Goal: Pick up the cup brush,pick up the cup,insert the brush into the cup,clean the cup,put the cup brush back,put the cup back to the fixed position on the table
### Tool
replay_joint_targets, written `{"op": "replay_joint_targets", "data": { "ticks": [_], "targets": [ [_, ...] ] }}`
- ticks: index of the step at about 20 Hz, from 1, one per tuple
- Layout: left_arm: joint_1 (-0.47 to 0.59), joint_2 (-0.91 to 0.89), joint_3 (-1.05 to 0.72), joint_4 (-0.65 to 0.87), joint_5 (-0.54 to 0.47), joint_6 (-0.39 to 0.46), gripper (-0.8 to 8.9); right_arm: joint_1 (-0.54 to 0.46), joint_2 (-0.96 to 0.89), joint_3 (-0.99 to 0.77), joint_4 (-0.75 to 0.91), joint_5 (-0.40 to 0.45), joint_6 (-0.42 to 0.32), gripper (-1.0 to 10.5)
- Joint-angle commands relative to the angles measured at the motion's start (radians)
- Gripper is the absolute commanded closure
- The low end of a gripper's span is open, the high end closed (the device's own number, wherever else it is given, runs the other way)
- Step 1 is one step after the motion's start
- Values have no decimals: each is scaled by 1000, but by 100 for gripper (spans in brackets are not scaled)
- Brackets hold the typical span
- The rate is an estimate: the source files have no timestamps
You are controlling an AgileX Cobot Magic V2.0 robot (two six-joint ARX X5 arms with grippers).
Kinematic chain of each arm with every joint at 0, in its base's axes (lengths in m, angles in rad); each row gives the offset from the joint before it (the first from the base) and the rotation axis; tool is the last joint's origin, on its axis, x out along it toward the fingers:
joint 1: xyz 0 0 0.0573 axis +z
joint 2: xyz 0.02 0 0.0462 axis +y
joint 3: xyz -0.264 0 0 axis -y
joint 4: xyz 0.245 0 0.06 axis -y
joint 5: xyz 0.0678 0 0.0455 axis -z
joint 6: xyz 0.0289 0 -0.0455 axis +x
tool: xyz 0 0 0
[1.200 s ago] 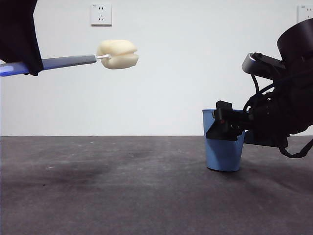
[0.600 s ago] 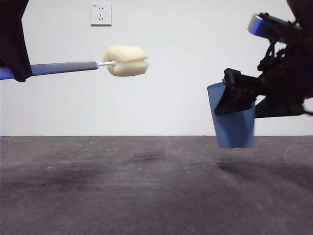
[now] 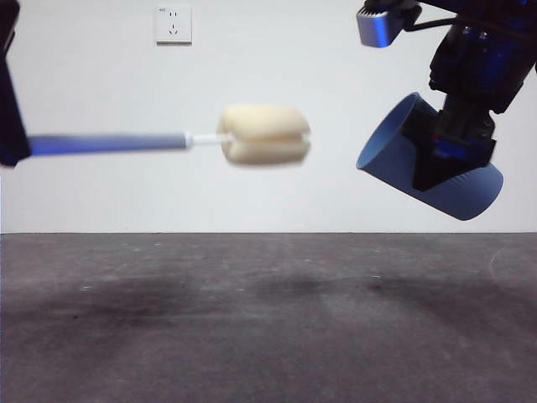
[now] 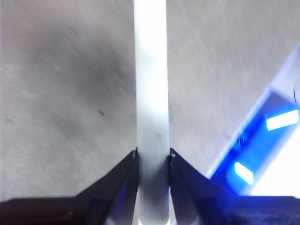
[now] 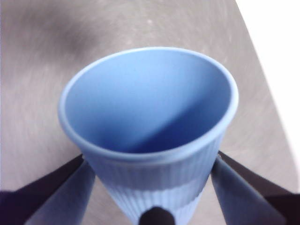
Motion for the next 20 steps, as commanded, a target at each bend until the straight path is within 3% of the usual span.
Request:
{"op": "replay_joint_targets", "data": {
  "ticks": [1, 4, 12, 20],
  "targets": [
    [-16, 22, -2, -3, 7, 40, 822, 27, 11, 1, -25, 28, -221, 963],
    [-43, 37, -2, -1, 8, 55, 822, 40, 35, 1, -53, 86, -323, 963],
    [-132, 90, -2, 56, 10, 23, 822, 79, 61, 1, -81, 86, -362, 963],
    [-148, 97, -2, 43, 12, 5, 822, 129, 116, 1, -78, 112, -368, 963]
  ]
}}
